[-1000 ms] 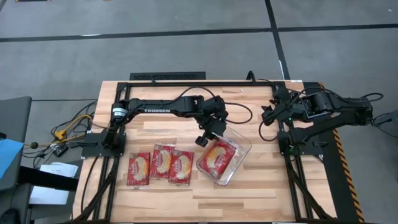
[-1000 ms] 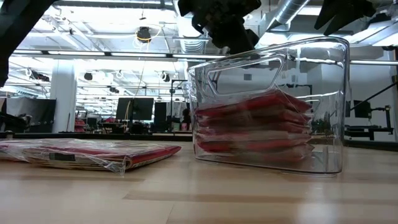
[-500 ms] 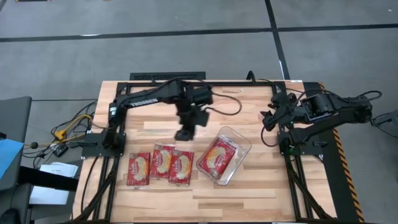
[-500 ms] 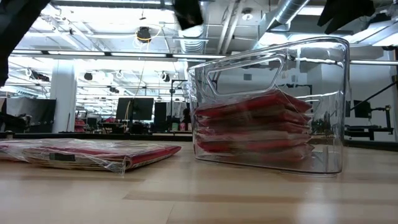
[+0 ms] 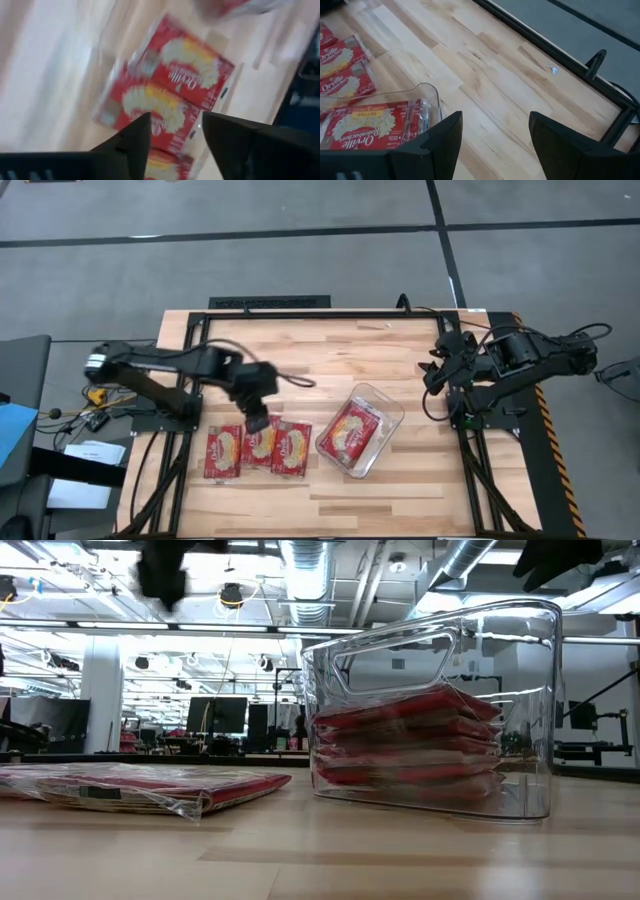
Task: Sort popcorn bags into baskets
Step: Put the left red popcorn packet into the transparent bin
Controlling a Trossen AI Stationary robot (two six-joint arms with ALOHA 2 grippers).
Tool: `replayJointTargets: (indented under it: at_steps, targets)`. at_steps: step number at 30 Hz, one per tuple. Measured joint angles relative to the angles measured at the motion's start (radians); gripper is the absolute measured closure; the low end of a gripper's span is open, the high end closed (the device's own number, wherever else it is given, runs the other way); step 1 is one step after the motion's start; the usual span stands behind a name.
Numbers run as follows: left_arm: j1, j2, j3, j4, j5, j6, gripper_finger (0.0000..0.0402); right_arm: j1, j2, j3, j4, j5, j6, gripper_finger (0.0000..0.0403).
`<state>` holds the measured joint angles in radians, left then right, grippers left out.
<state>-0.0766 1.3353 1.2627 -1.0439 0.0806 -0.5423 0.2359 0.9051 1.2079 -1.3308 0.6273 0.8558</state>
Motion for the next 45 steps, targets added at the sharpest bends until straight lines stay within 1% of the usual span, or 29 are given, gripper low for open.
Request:
replayJointTargets:
  at_steps: [2,6,9,12,16,22,24,27,30,33,38,45]
  targets:
    - [-0.017,-0.073,-0.129,0.05,0.001,-0.143,0.0212,0.0,0.0,0.0,0.0,0.001,0.0,0.0148]
    - [-0.056,-0.177,-0.313,0.023,0.001,-0.386,0.0159,-0.001,0.0,0.0,0.0,0.002,0.0,0.0148]
    - [-0.088,-0.21,-0.399,-0.004,0.001,-0.533,0.0128,-0.001,0.0,0.0,0.001,0.003,0.0,0.0148]
    - [-0.122,-0.209,-0.456,-0.04,0.002,-0.622,0.0112,-0.001,0.0,0.0,0.004,0.003,0.0,0.0148]
    - [-0.174,-0.19,-0.499,-0.02,0.006,-0.73,0.0109,-0.001,0.0,0.0,0.004,0.003,0.0,0.0148]
    - [-0.259,-0.171,-0.548,0.002,-0.027,-0.9,0.0115,-0.001,0.0,0.0,0.005,0.004,0.001,0.0148]
    - [-0.282,-0.178,-0.565,0.081,-0.028,-0.958,0.0116,-0.002,0.0,0.0,0.005,0.004,0.001,0.0148]
    - [-0.338,-0.202,-0.586,0.165,-0.06,-1.084,0.0116,-0.002,0.0,0.0,0.006,0.004,0.001,0.0148]
    - [-0.398,-0.203,-0.598,0.16,-0.063,-1.211,0.0116,-0.001,0.0,0.0,0.006,0.004,0.001,0.0148]
    - [-0.445,-0.185,-0.599,0.149,-0.035,-1.302,0.0117,-0.002,0.0,0.0,0.006,0.004,0.001,0.0148]
    - [-0.505,-0.158,-0.599,0.18,-0.033,-1.42,0.0117,-0.002,0.0,0.0,0.006,0.004,0.001,0.0148]
    - [-0.57,-0.123,-0.599,0.167,-0.044,-1.515,0.0117,-0.002,0.0,0.0,0.0,0.003,0.0,0.0148]
